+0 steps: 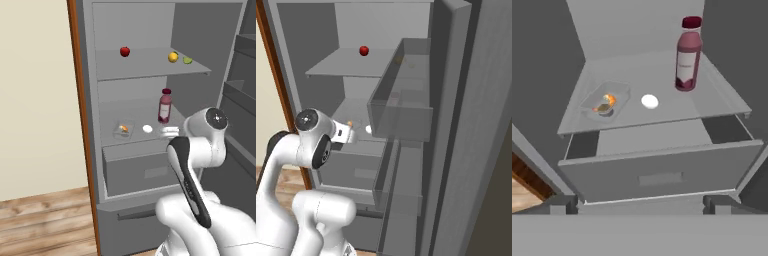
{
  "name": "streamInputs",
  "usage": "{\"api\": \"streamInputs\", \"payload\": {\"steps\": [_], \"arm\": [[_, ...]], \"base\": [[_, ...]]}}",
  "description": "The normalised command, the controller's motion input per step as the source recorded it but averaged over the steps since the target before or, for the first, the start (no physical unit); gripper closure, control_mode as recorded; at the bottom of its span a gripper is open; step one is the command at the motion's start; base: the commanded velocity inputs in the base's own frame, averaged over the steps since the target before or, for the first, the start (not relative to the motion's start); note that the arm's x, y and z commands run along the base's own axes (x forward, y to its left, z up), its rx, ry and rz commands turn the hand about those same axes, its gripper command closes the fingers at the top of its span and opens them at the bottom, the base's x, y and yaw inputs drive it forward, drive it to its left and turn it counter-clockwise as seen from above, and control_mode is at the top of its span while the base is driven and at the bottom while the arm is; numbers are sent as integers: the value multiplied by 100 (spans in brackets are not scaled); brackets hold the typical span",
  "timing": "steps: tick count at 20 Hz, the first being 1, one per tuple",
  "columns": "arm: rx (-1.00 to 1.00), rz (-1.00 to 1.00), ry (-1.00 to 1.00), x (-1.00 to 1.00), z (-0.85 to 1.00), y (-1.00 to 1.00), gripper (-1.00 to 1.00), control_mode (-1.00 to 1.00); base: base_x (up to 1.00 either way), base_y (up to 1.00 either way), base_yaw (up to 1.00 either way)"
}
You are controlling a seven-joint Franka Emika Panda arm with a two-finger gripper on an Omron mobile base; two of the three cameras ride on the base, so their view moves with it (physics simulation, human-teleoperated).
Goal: Place the tupperware on the second highest shelf of the fridge. Make space for the tupperware among the existing items by rearranging them on the shelves if needed. Close the fridge door when finished.
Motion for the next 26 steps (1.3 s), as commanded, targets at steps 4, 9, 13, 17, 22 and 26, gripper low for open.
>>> {"api": "streamInputs", "payload": {"steps": [4, 9, 13, 17, 22, 26], "arm": [[-19, 7, 1, -100, 18, 0, -100, -100], [-2, 0, 0, -89, 4, -4, -100, -100], [0, 0, 0, -49, 1, -2, -100, -100], [0, 0, 0, -18, 0, 0, -100, -100], [0, 0, 0, -13, 0, 0, -100, -100], [0, 0, 0, -3, 0, 0, -100, -100]], "base": [[0, 0, 0], [0, 0, 0], [0, 0, 0], [0, 0, 0], [0, 0, 0], [0, 0, 0]]}}
